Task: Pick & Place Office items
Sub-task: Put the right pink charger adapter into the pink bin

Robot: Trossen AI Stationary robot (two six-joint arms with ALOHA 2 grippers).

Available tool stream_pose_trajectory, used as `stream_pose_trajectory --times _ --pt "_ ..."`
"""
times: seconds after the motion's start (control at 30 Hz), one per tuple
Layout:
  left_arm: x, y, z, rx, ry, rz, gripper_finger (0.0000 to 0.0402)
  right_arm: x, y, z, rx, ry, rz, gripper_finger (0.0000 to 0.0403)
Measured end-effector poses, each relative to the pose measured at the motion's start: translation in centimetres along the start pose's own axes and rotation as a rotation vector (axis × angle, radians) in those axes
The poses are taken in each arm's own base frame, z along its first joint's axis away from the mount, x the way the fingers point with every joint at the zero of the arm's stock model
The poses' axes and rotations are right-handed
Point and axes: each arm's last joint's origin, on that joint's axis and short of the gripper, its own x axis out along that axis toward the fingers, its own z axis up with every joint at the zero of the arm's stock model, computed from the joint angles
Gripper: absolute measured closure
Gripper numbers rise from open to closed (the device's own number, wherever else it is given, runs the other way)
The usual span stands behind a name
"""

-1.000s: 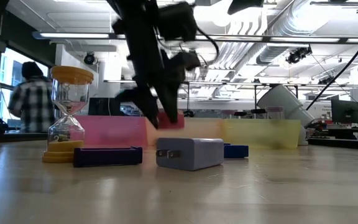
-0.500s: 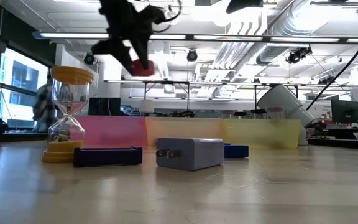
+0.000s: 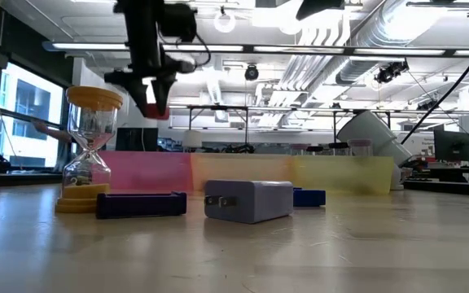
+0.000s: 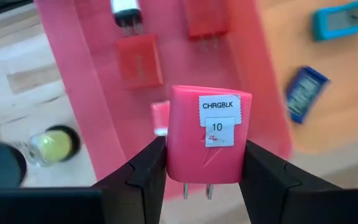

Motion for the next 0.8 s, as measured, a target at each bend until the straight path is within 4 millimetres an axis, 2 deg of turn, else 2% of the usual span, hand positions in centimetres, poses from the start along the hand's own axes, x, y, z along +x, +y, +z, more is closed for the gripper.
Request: stream_pose_trajectory --times 0.17,0.43,0.57,0.8 --pt "3.3 0.9 2.3 -0.017 0.064 0.013 0.0245 0.0 0.0 0.0 0.002 -0.003 -0.009 0.0016" --pt "8.3 0.9 4.4 -0.034 0.125 -0.029 0.0245 0.0 -0.2 0.1 0.009 -0.019 -0.055 0.0016" --pt "9.3 1.0 4.9 -0.043 0.117 -0.031 0.0244 0.0 -0.2 0.1 0.009 -0.020 -0.057 0.0016" --pt "9.5 1.6 6.1 -0.069 0.060 -0.058 0.0244 0.0 -0.3 0.1 0.009 -0.033 -0.097 0.0016"
